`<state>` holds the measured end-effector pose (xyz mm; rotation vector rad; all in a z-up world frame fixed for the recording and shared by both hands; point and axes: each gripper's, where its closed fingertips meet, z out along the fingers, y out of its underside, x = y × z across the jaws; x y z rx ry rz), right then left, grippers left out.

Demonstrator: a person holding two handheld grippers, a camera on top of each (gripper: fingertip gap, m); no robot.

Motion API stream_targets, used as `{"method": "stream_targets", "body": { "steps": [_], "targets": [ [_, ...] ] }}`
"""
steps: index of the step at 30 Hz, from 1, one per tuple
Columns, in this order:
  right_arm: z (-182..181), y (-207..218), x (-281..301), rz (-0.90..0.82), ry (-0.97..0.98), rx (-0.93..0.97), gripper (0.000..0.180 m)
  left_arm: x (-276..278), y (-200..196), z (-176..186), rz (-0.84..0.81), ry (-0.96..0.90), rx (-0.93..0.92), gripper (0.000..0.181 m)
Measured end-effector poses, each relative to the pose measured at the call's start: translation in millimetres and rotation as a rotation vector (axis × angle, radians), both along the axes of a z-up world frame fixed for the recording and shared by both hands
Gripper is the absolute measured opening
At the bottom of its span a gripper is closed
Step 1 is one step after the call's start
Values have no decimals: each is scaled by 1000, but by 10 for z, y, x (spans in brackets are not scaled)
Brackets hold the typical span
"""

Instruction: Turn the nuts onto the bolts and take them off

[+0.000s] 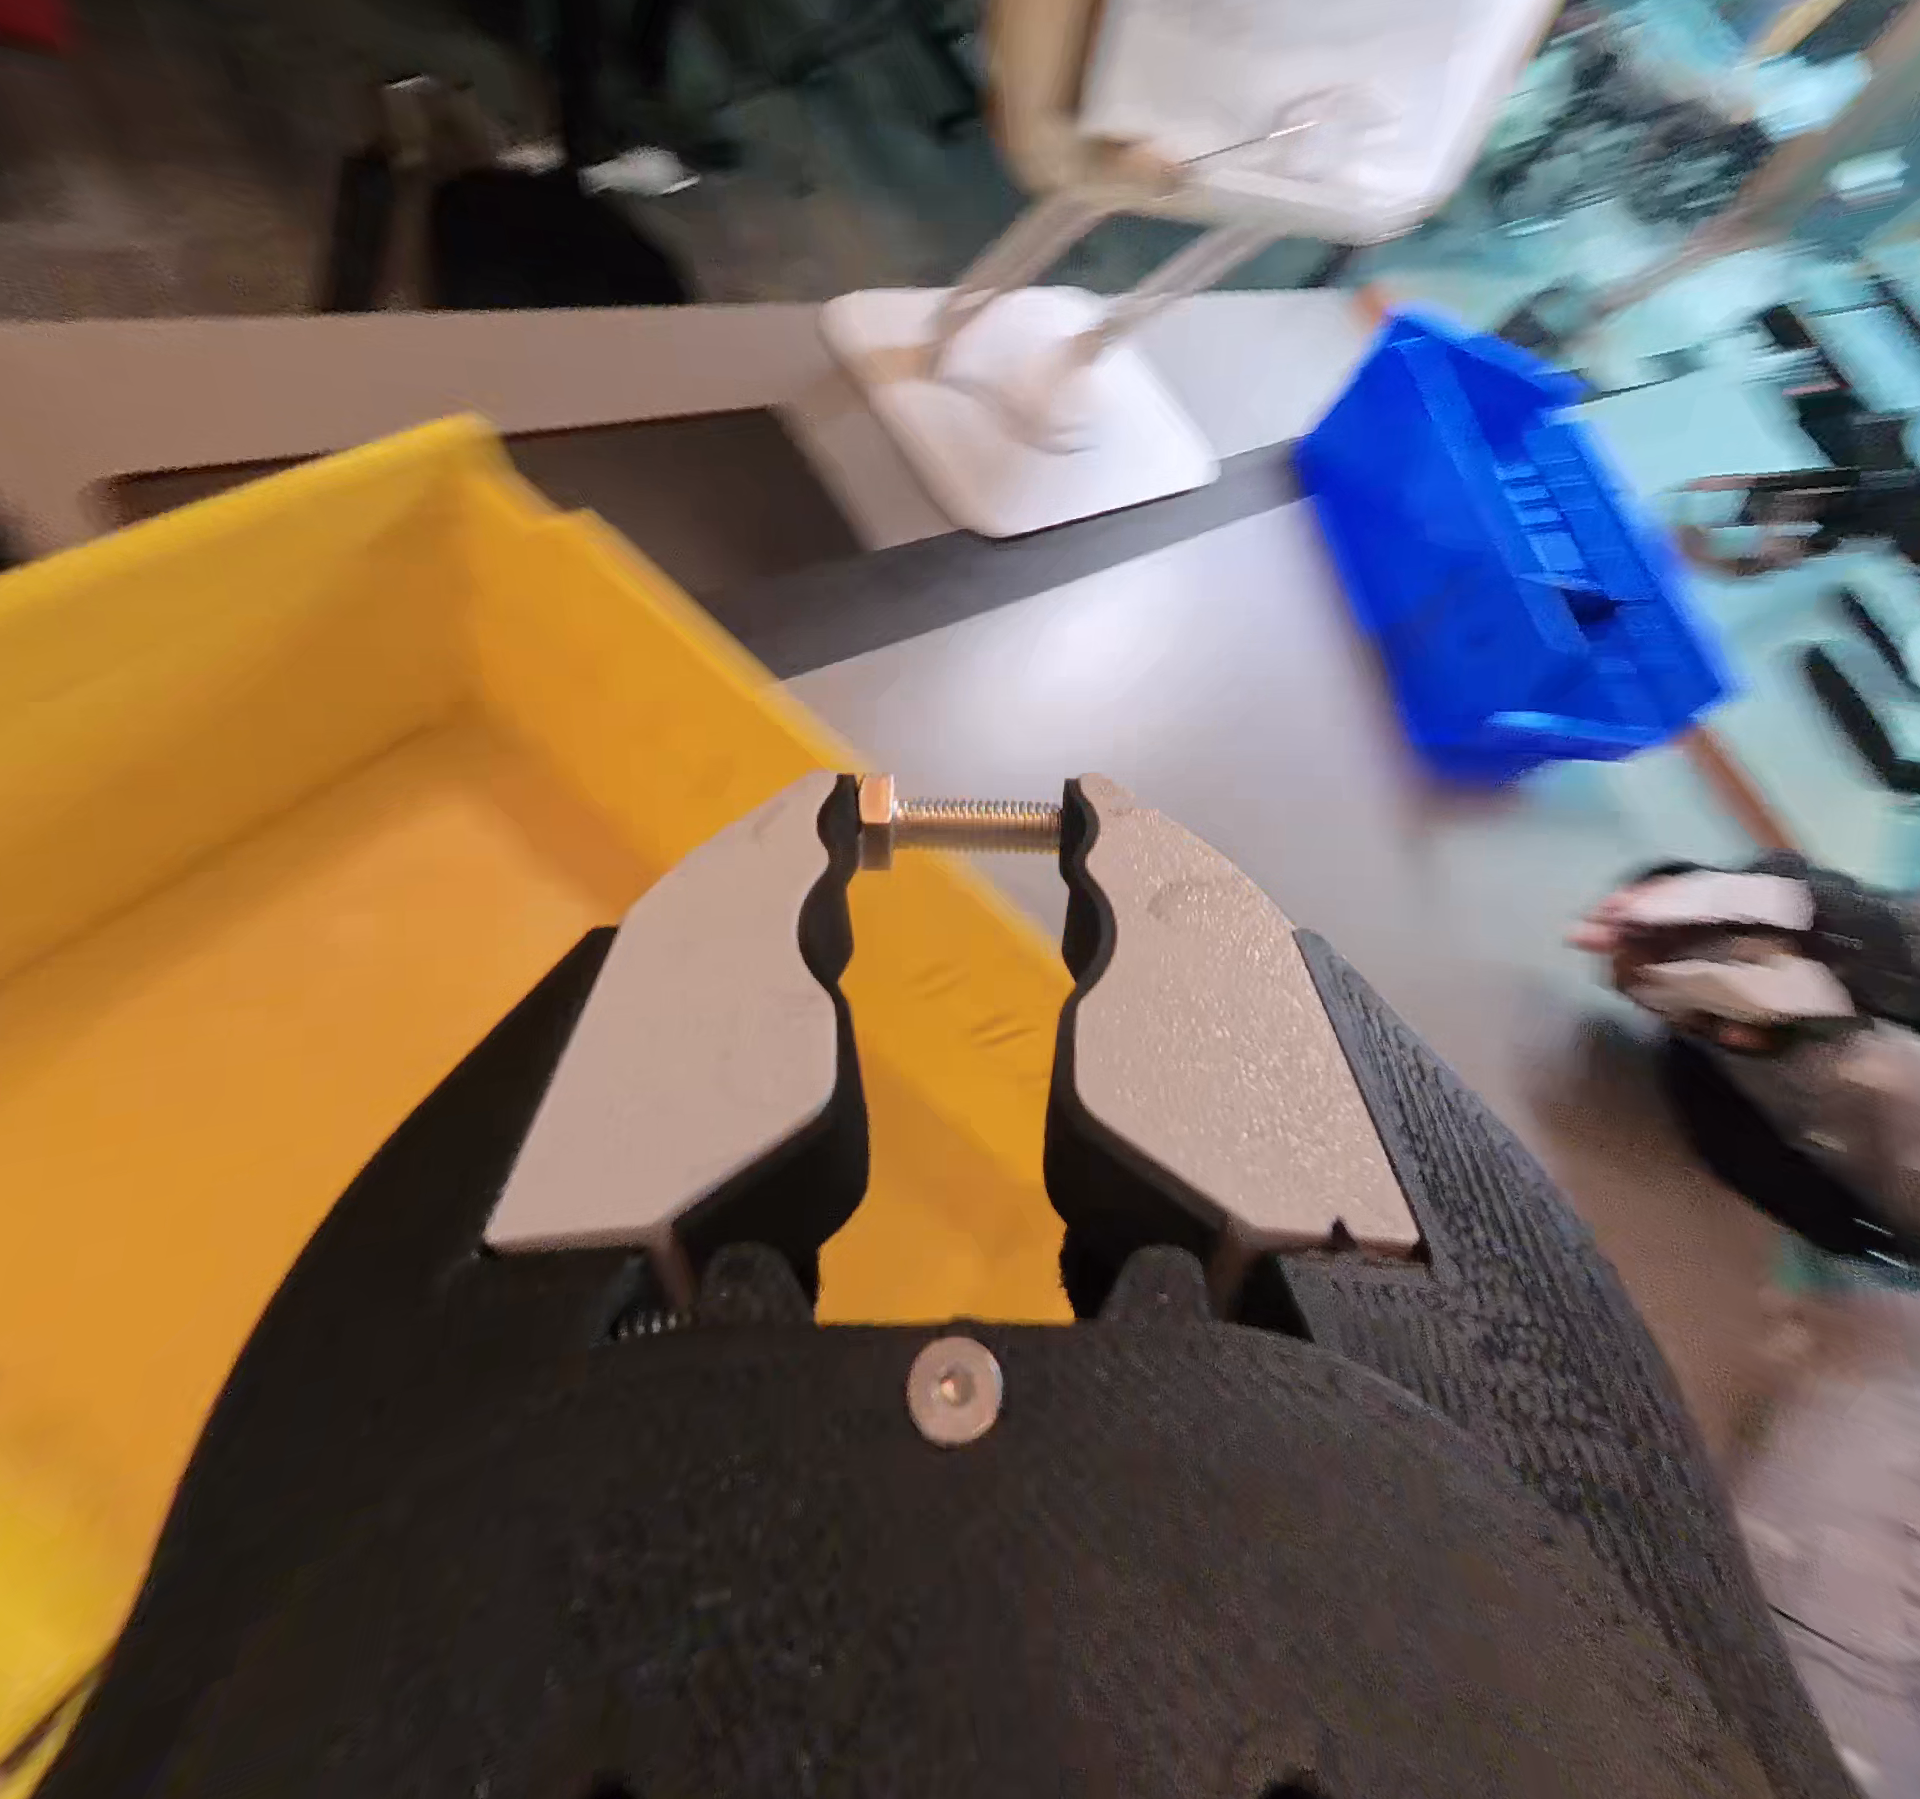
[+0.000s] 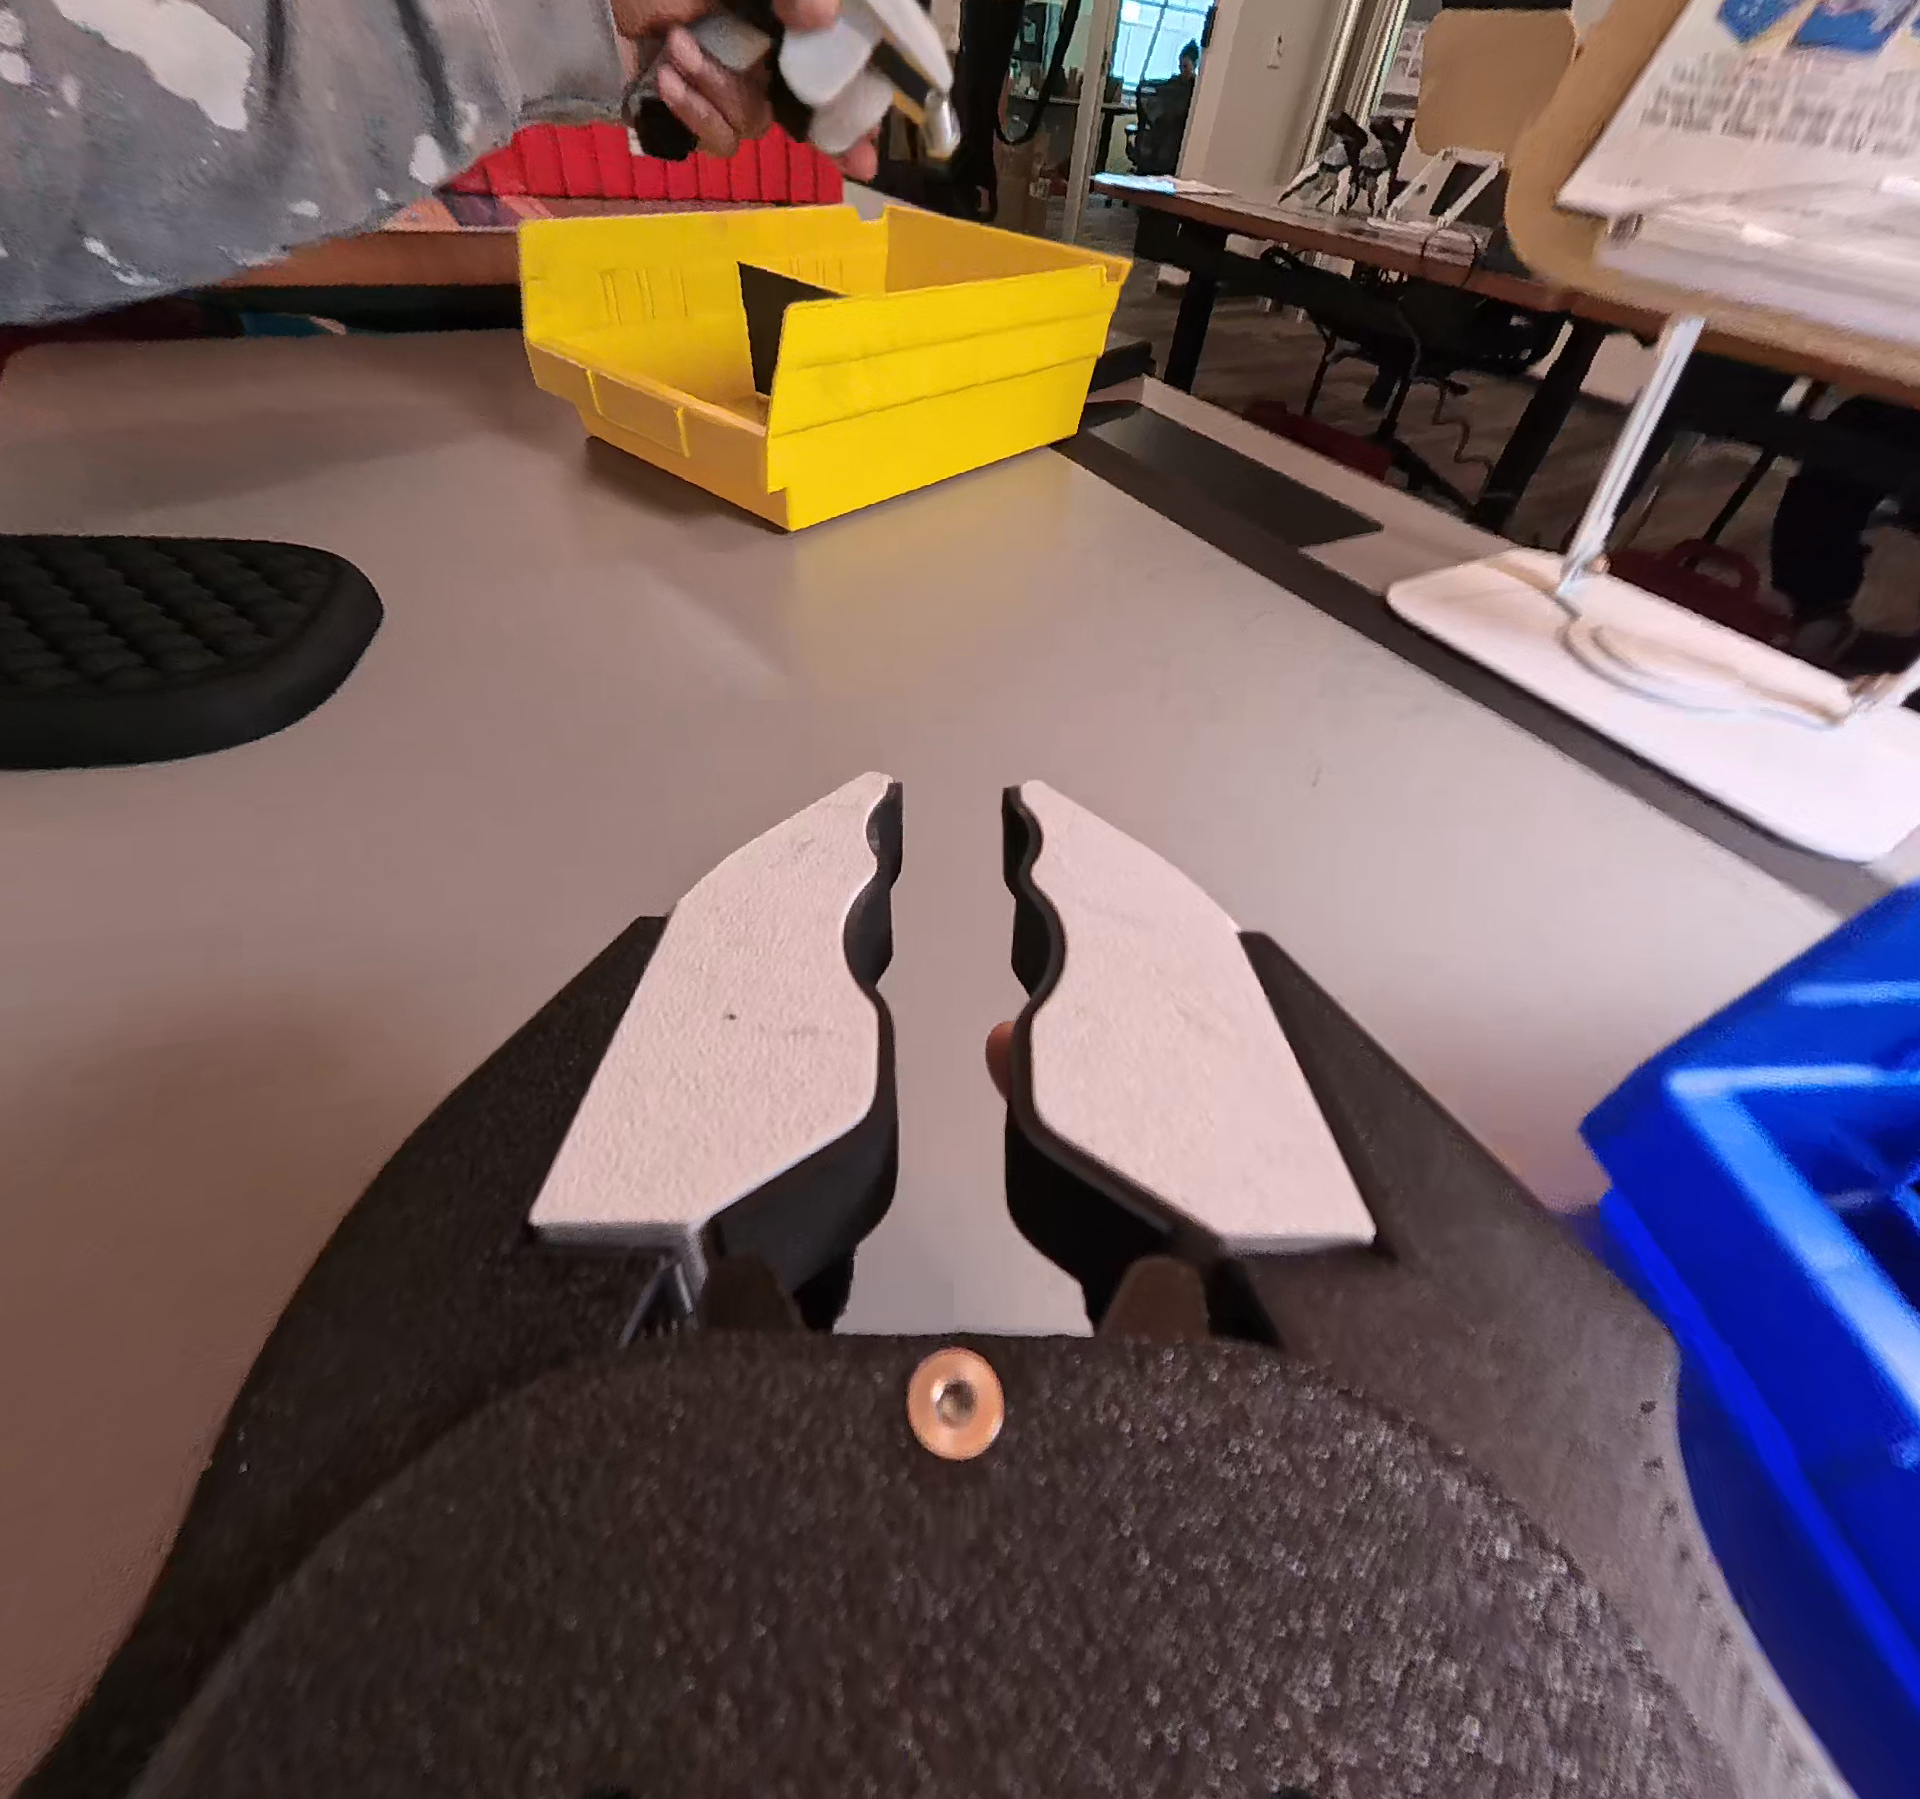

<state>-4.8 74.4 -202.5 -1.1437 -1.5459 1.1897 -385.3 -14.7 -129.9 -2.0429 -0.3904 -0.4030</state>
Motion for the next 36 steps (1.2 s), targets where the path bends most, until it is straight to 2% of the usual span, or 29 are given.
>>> {"method": "stream_targets", "body": {
  "steps": [5,8,11,16,18,21,26,28,33,36],
  "targets": [
    [315,-133,-218,55,97,207,20,1425,215,496,-338,-257,282,38],
    [497,-284,-353,83,169,284,23,2248,268,503,-499,-422,381,38],
    [589,-398,-419,89,223,344,30,2895,319,348,-613,-602,423,38],
    [484,-553,-364,111,256,463,40,3550,355,-40,-741,-771,337,38],
    [429,-552,-341,93,262,506,37,3664,370,-162,-755,-778,290,38],
    [348,-561,-306,100,259,572,20,3711,382,-206,-762,-804,279,38],
    [294,-527,-311,95,234,538,19,3677,408,-255,-736,-781,284,39],
    [296,-479,-312,92,207,430,18,3546,466,-274,-659,-656,334,45],
    [209,-376,-317,112,73,35,18,3435,436,-273,-598,-221,422,38],
    [227,-374,-324,108,78,-49,18,3517,451,-312,-581,-94,424,31]
  ]
}}
